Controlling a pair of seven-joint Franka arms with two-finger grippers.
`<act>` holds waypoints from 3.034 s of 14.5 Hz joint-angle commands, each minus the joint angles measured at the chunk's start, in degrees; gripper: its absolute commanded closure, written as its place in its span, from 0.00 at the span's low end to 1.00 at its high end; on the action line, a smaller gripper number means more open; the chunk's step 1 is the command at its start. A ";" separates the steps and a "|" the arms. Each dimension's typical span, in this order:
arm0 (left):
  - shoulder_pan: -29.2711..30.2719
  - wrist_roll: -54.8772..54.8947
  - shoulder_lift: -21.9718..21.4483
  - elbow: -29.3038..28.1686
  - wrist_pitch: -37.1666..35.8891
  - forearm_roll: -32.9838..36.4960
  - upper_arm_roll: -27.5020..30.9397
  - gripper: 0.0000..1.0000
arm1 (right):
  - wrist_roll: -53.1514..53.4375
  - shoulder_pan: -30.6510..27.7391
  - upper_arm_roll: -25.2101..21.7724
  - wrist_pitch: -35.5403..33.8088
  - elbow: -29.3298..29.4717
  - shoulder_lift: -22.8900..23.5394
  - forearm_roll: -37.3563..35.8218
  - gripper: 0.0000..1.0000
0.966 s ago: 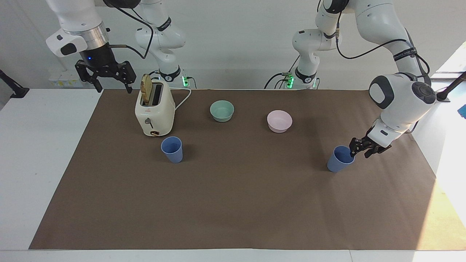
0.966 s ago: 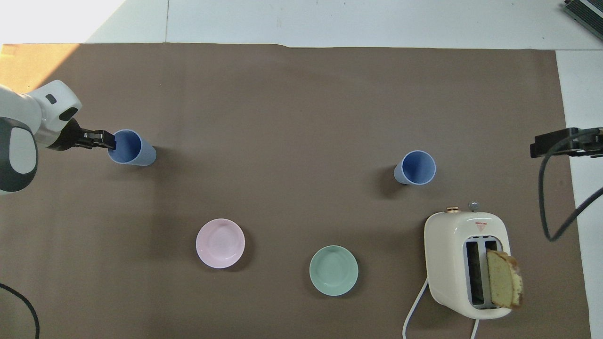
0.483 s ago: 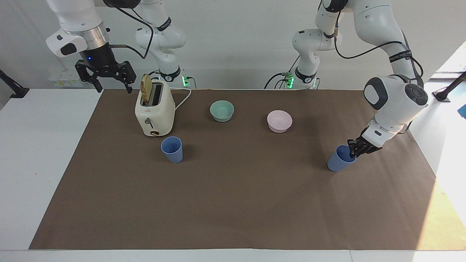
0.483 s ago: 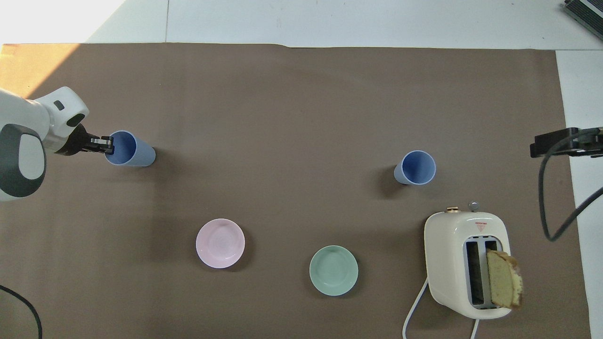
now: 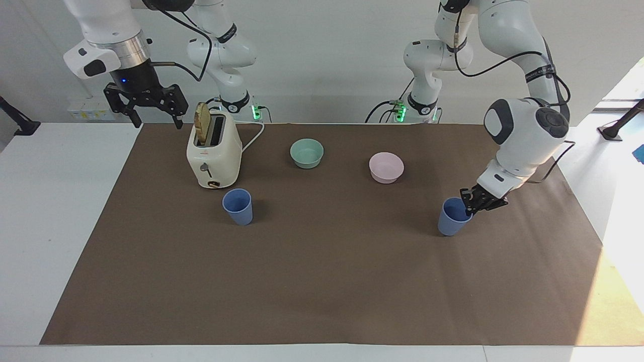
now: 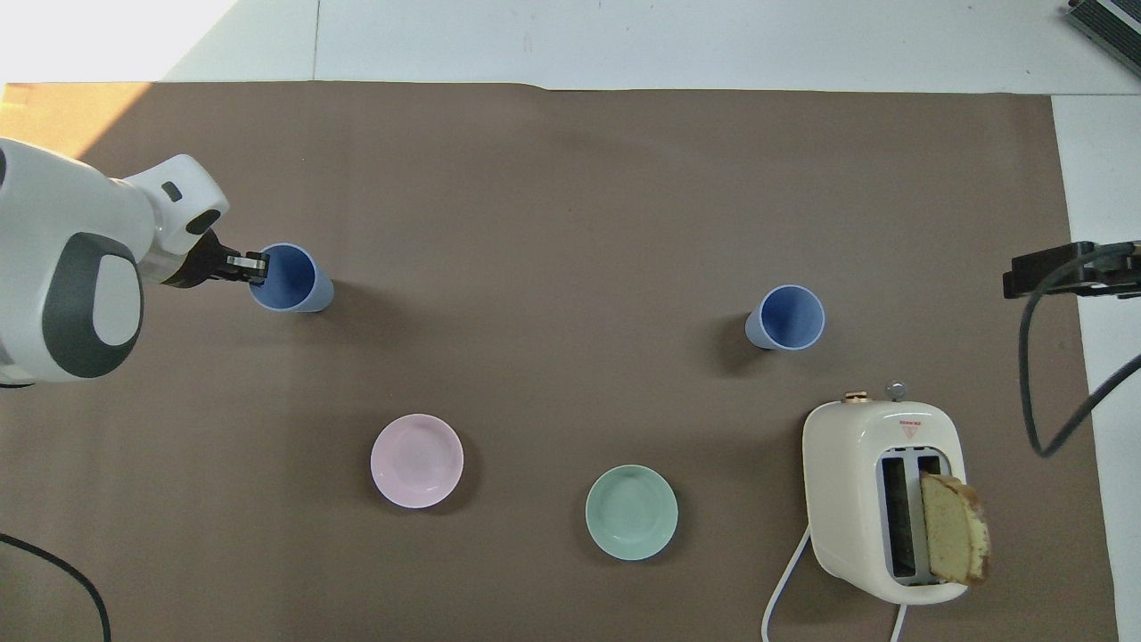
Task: Stack blue cups with both arms
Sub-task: 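Slide the blue cup with the left gripper toward the table center, then open the left gripper and withdraw it from the cup, then reach the right gripper to the other blue cup near the toaster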
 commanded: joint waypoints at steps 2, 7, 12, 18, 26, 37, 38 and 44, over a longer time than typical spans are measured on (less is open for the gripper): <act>-9.52 -12.73 -1.22 -0.67 0.29 0.43 0.81 1.00 | -1.24 -0.60 0.22 0.54 -1.72 -1.51 0.93 0.00; -20.15 -27.23 -0.26 -2.07 5.20 0.35 0.73 1.00 | -1.24 -0.60 0.22 0.54 -1.72 -1.51 0.85 0.00; -24.48 -31.83 0.54 -3.57 10.75 -0.09 0.46 1.00 | -1.24 -0.60 0.22 0.54 -1.72 -1.51 0.85 0.00; -23.96 -30.78 0.63 -2.16 9.62 -0.27 0.64 0.08 | -1.24 -0.60 0.22 0.54 -1.72 -1.51 0.85 0.00; -13.52 -16.49 -11.05 -1.46 -8.12 0.35 1.34 0.00 | -1.24 -0.60 0.22 0.54 -1.72 -1.51 0.85 0.00; 1.52 1.90 -11.77 12.43 -25.36 3.77 1.43 0.00 | -2.12 0.10 0.48 11.93 -15.93 -1.96 1.02 0.00; 2.22 2.96 -11.85 12.43 -25.89 3.77 1.43 0.00 | -2.12 0.19 0.48 14.66 -18.04 -1.43 1.02 0.00; 2.58 3.32 -11.68 16.63 -29.40 6.15 1.34 0.00 | -1.33 3.87 0.83 24.07 -24.12 4.55 1.02 0.00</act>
